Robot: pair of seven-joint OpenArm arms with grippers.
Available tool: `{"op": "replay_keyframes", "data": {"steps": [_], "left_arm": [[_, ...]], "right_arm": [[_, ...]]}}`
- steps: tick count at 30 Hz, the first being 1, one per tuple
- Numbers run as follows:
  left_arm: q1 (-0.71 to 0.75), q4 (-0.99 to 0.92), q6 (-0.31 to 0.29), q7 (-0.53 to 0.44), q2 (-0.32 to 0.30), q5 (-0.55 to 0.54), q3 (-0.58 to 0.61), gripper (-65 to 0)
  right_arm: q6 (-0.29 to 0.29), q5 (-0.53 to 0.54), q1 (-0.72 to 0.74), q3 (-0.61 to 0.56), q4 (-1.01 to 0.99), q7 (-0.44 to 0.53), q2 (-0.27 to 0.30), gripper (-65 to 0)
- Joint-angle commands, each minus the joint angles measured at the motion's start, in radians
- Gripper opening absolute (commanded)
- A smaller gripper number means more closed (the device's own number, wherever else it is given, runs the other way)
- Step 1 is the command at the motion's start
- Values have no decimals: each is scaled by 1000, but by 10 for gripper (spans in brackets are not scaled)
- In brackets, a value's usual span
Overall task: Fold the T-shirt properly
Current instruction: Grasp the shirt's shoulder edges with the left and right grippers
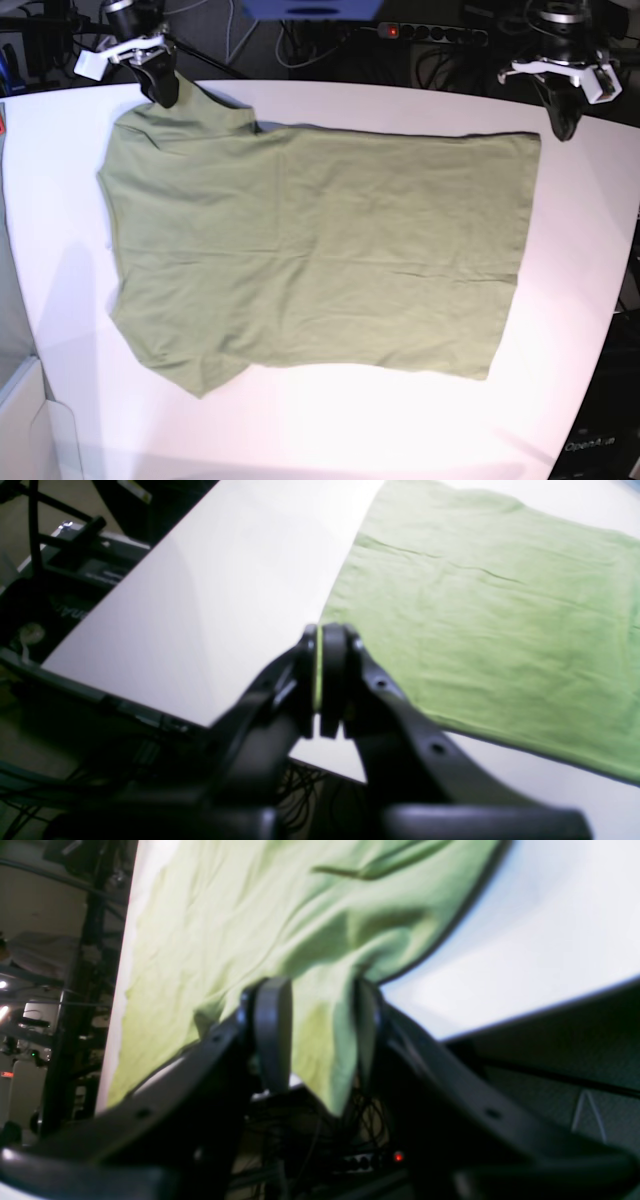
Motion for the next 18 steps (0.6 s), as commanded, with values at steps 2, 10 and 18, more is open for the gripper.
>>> {"op": "replay_keyframes", "data": {"steps": [2, 10, 18], "left_arm": [[10, 16, -2, -28, 0, -8, -4, -639], [11, 15, -2, -28, -2, -8, -4, -639], [11, 21, 1, -28, 4, -8, -4, -639]], "right_arm": [[8, 10, -10, 4, 7, -14, 11, -522], [6, 10, 17, 10, 7, -105, 13, -637], [5, 10, 17, 10, 7, -103, 13, -635]]}}
